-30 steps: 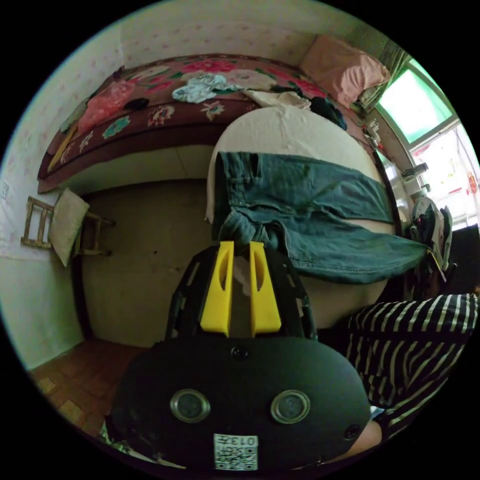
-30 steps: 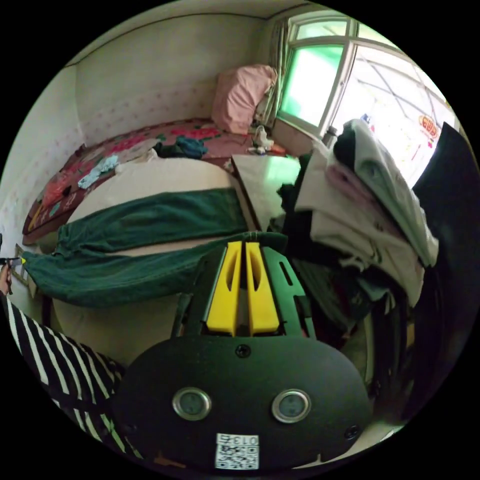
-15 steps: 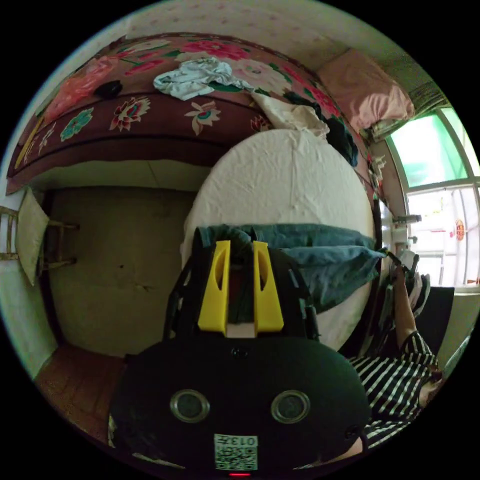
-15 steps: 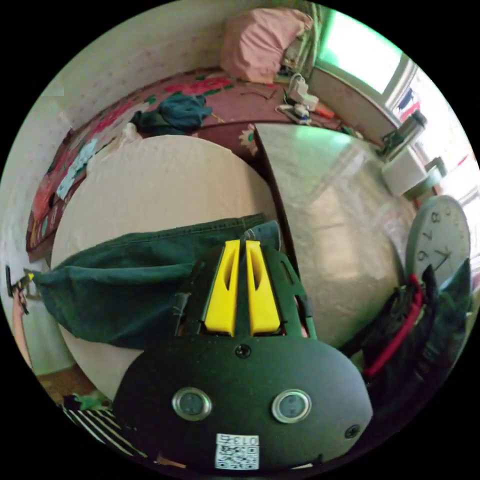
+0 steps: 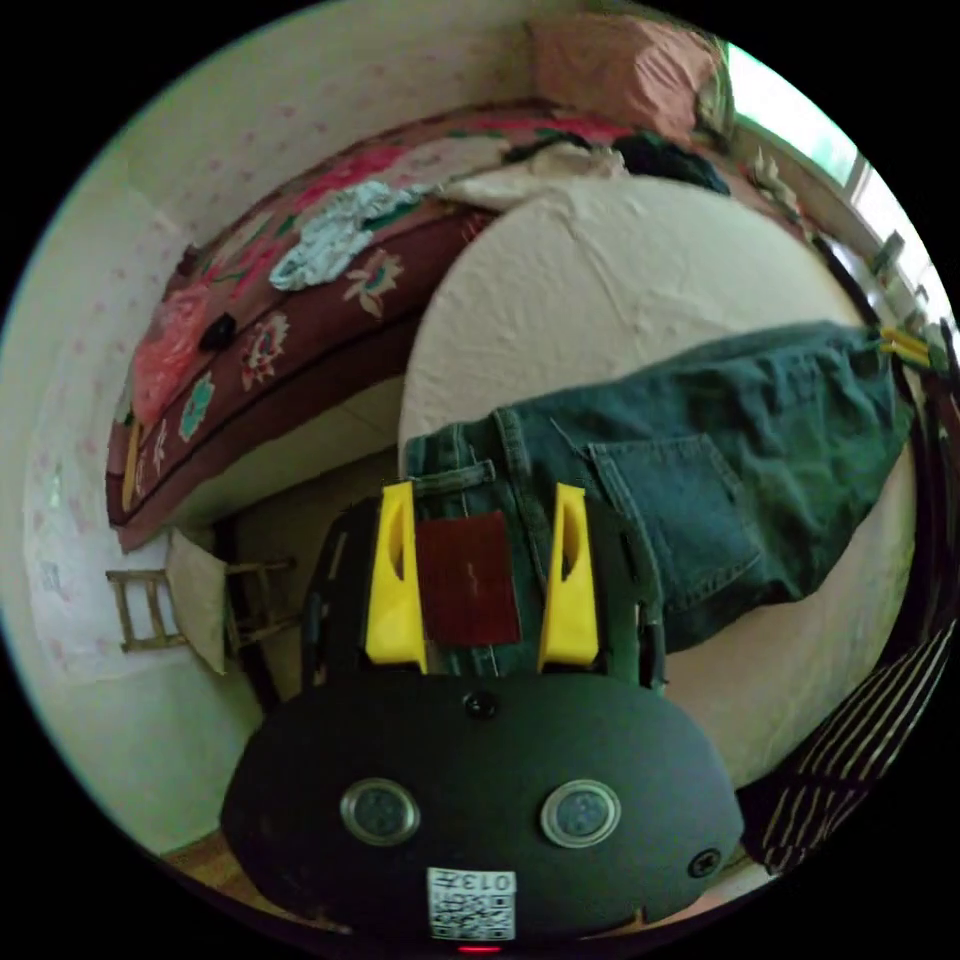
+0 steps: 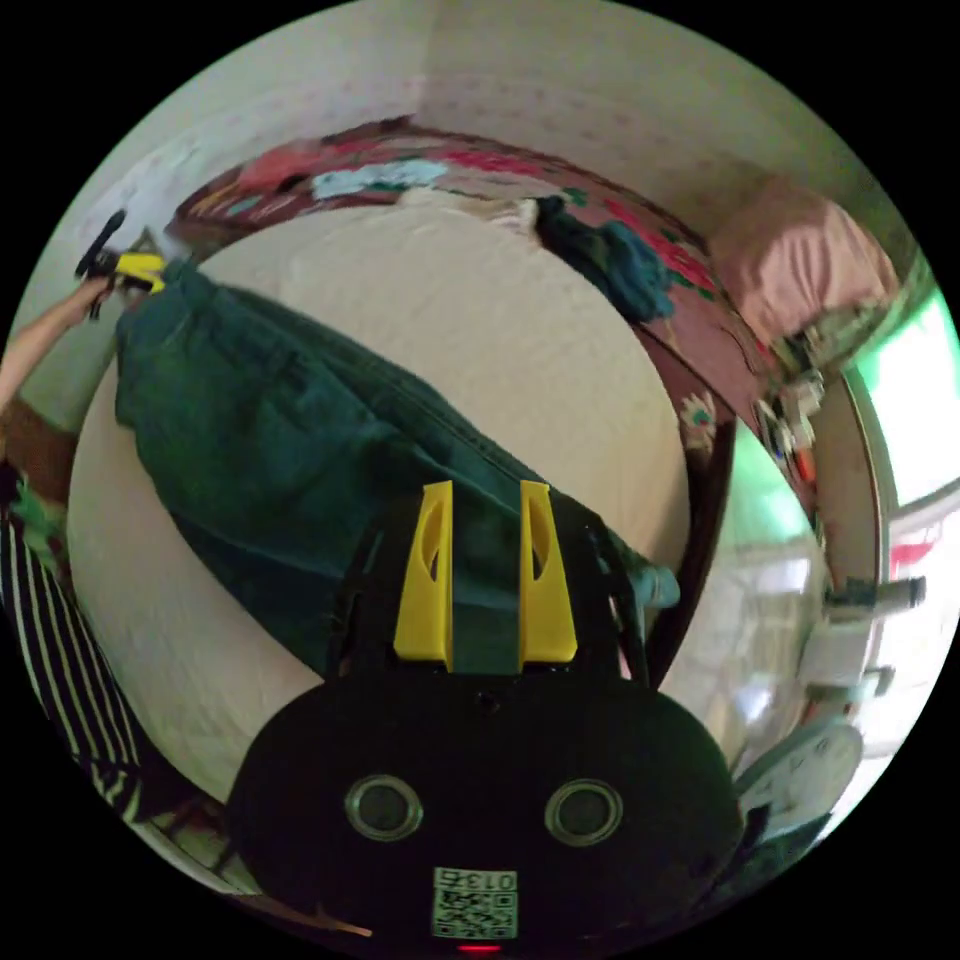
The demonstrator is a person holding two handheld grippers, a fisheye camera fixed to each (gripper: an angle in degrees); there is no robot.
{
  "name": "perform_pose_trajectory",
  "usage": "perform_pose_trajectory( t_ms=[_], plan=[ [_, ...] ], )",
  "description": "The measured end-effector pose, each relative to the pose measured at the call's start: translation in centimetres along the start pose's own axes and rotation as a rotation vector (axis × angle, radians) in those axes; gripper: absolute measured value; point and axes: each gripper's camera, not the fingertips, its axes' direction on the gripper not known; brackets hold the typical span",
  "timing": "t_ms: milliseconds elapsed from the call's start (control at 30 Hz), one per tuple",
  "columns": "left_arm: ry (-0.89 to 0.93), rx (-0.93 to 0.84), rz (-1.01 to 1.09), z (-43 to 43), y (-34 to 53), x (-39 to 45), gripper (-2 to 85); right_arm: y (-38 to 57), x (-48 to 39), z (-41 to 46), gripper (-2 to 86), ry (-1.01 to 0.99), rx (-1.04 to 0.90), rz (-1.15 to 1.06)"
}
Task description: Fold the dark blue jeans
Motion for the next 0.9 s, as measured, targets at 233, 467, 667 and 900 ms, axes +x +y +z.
perform_pose_trajectory(
  t_ms=[233,467,667,900],
  plan=[
    [0.140,-0.082,-0.066,1.7,0.4,0.4,3.0,-5.4,-1.8,5.2,4.2,-0.091,-0.262,-0.259],
    [0.125,0.140,-0.155,-3.0,3.9,0.3,1.8,-10.0,-0.7,2.0,2.2,-0.060,-0.120,-0.103],
    [0.275,0.098,-0.352,-0.2,5.2,-1.5,4.9,-11.9,2.3,3.6,3.7,-0.023,-0.084,0.272],
    [0.191,0.212,-0.360,-3.3,11.0,0.2,11.5,-7.1,-0.9,-0.2,10.4,0.183,-0.069,0.297]
  ],
)
